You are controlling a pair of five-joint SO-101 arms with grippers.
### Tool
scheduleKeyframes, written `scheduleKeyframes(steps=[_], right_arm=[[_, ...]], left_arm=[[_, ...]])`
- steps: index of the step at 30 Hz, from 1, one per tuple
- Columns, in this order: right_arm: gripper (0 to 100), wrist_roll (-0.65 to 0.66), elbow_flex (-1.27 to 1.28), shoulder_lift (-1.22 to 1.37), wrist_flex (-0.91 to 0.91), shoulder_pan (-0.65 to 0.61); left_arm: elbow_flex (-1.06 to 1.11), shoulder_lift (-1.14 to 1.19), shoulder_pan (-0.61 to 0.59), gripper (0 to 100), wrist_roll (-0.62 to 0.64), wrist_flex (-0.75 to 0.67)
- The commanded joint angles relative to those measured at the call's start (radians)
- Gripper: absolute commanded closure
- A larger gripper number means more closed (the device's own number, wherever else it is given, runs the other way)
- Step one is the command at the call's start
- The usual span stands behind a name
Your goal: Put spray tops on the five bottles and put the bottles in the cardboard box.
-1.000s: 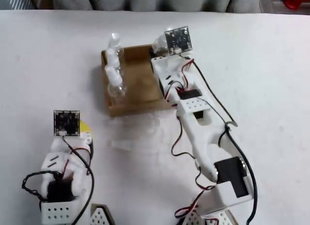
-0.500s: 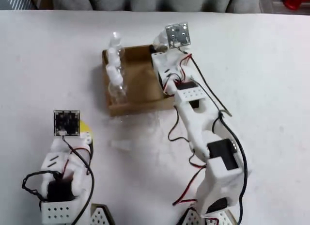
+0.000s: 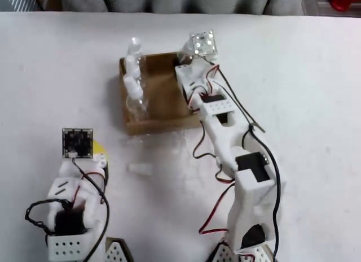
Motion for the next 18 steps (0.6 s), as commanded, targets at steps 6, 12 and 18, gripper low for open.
scheduleKeyframes(steps=[6,12,18], right_arm=[[98.2,-0.009,-0.052,-0.015,-0.012,0.018],[98.2,-0.009,-0.06,-0.015,0.074,0.005],[97.8,-0.009,-0.061,-0.024,0.136,0.004]], left_arm=[[-0.002,-0.012,-0.01,98,0.009,0.002],[-0.002,-0.012,-0.01,98,0.009,0.002],[-0.002,-0.012,-0.01,98,0.009,0.002]])
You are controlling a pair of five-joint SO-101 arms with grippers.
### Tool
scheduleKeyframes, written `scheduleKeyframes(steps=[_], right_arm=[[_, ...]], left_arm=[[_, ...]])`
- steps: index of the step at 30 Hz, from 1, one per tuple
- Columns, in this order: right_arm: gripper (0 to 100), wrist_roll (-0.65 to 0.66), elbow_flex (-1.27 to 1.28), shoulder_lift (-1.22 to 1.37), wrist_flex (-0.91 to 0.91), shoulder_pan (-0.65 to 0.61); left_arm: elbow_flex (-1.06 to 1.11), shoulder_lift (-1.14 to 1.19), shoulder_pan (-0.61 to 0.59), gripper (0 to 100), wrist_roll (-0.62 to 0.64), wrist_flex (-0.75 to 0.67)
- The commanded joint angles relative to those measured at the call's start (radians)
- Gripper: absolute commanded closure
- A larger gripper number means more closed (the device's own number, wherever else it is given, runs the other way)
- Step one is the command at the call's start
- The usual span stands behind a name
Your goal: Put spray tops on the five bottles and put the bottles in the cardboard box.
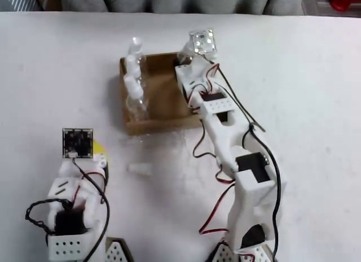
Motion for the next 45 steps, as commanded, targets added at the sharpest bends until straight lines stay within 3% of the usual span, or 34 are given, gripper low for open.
scheduleKeyframes(steps=[1,8,28,34,45], right_arm=[[97.8,-0.009,-0.051,-0.024,0.088,0.004],[97.8,-0.009,-0.193,0.042,0.294,0.004],[97.3,0.0,-0.238,0.124,0.297,0.007],[81.9,0.0,-0.236,0.133,0.305,0.005],[80.7,0.002,-0.222,0.134,0.298,0.001]], left_arm=[[-0.002,-0.012,-0.01,98,0.009,0.002],[-0.002,-0.012,-0.01,98,0.009,0.002],[-0.002,-0.012,-0.01,98,0.009,0.002],[-0.002,-0.012,-0.01,98,0.009,0.002],[-0.002,-0.012,-0.01,98,0.009,0.002]])
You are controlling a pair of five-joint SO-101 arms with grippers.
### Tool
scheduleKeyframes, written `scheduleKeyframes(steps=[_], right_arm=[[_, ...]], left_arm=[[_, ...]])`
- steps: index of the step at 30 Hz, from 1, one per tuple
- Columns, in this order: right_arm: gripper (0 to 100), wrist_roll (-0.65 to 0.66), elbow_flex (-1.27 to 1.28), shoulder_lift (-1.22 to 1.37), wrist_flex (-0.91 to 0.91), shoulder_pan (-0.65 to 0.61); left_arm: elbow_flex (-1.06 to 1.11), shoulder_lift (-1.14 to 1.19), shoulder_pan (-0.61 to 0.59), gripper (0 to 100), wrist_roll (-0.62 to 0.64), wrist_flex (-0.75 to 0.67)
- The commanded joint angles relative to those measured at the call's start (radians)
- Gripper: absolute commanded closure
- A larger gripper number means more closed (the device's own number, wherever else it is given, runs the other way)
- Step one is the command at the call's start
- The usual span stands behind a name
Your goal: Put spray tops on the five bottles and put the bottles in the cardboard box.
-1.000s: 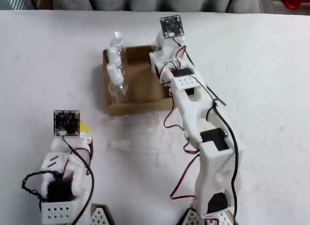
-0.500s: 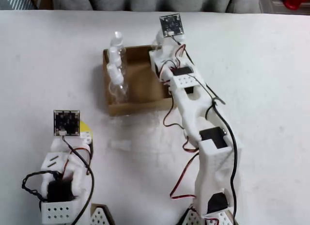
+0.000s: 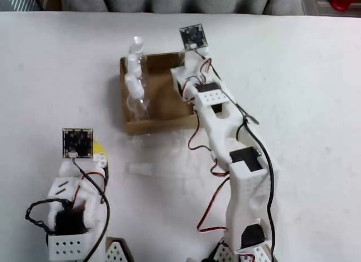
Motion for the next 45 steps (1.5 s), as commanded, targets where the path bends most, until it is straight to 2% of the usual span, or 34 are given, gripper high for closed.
scheduleKeyframes(steps=[1,12,18,20,45], right_arm=[[80.7,0.0,0.0,0.001,0.019,0.004],[79.8,0.0,-0.002,-0.004,0.018,0.004],[63.0,0.0,0.002,0.001,0.021,0.005],[61.1,0.0,0.002,0.001,0.021,0.005],[61.1,-0.012,0.003,-0.061,0.018,0.004]], left_arm=[[-0.002,-0.012,-0.01,98,0.009,0.002],[-0.002,-0.012,-0.01,98,0.009,0.002],[-0.002,-0.012,-0.01,98,0.009,0.002],[-0.002,-0.012,-0.01,98,0.009,0.002],[-0.002,-0.012,-0.01,98,0.009,0.0]])
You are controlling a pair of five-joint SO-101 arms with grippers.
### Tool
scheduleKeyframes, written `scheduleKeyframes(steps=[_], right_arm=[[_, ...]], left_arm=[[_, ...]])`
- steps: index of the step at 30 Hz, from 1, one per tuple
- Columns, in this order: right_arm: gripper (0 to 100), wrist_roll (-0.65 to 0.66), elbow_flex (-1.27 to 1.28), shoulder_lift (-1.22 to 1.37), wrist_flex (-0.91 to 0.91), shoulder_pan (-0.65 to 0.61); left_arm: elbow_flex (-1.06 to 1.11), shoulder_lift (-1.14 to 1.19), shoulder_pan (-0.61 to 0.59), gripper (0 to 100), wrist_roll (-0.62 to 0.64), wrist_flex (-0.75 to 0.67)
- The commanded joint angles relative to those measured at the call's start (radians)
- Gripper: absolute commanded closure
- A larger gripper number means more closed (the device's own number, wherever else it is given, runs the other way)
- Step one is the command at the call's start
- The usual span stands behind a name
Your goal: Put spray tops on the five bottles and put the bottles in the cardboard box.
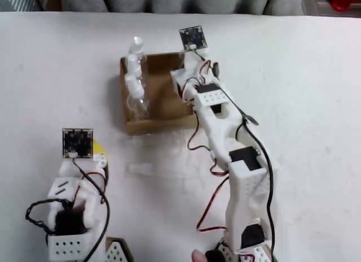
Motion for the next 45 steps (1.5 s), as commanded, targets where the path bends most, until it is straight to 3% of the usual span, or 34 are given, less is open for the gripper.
scheduleKeyframes(steps=[1,31,45], right_arm=[[61.1,-0.011,0.0,-0.065,0.004,0.004],[61.1,-0.095,-0.002,-0.119,0.002,0.001],[61.1,0.0,0.015,-0.084,-0.079,0.002]], left_arm=[[-0.002,-0.012,-0.01,98,0.009,0.0],[-0.002,-0.012,-0.012,98,0.009,-0.012],[-0.002,-0.012,-0.012,98,0.009,-0.012]])
